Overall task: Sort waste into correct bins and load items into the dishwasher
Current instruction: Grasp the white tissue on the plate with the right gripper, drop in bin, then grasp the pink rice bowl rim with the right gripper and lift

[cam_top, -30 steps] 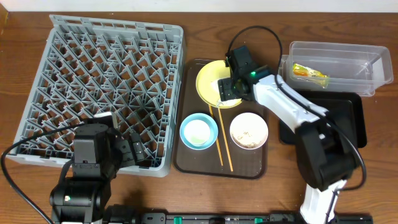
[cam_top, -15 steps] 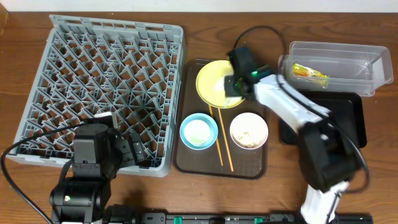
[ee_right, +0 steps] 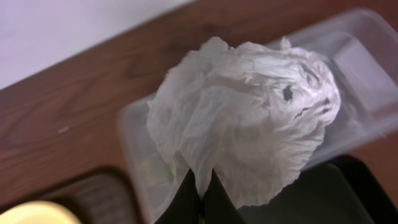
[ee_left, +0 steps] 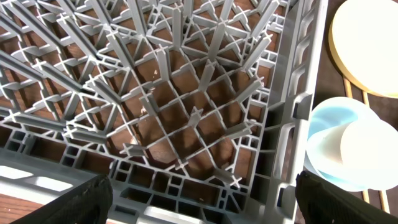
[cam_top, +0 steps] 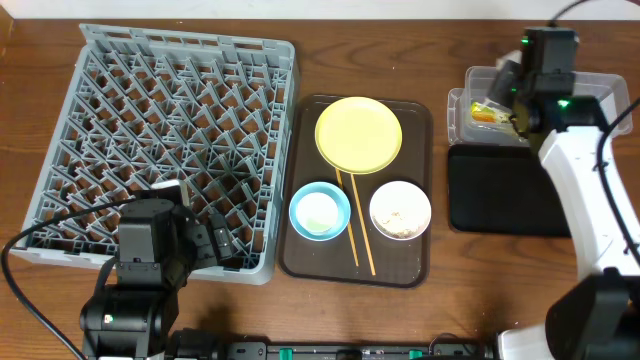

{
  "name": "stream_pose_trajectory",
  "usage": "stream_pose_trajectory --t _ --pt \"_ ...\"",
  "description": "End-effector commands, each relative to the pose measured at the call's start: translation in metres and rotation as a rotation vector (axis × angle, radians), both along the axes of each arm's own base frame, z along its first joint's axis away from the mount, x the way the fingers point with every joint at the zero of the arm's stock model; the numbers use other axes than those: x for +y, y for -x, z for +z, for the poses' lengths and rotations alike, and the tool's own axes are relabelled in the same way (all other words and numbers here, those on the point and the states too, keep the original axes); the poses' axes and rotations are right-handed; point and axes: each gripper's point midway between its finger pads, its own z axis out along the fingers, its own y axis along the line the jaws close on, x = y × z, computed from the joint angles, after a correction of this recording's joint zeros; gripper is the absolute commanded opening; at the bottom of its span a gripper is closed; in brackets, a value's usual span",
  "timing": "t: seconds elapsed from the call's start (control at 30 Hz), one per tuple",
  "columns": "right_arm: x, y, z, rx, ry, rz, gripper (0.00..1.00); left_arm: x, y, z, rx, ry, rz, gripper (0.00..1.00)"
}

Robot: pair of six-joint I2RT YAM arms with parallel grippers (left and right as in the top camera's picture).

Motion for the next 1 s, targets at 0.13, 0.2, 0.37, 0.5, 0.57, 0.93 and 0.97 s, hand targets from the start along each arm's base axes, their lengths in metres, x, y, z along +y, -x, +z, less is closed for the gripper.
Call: stream_pose_trajectory --t 0.13,0.2,0.37,0.5,0.57,0.93,0.97 --pt "-0.028 -0.007 -0.046 0.065 -0.079 -0.115 0.2 0.002 -0.002 0.008 -0.021 0.005 0.018 0.94" --pt "-0.026 -0.011 -0.047 0.056 -0.088 -0.107 0.44 0.002 -0.002 0.008 -0.021 0.005 0.017 0.94" --pt "-0.021 -0.014 -0.035 0.031 -0.071 -0.031 0.86 0.002 -0.002 0.008 -0.021 0.005 0.017 0.94" --pt "0.008 -0.006 -0.007 0.007 -0.097 0.171 0.9 0.002 -0.002 0.008 -0.021 0.005 0.018 0.94" --pt "0.042 0.008 0.007 0.011 -0.136 0.381 0.92 0.002 -0.002 0.008 -0.021 0.005 0.017 0.94" --pt "0.189 0.15 -0.013 0.373 -0.263 1.077 0.8 0.002 -0.002 0.008 -0.021 0.005 0.018 0.94" --pt "0.195 0.157 -0.019 0.409 -0.25 1.097 0.76 0.002 -0.002 0.008 -0.021 0.005 0.018 0.94"
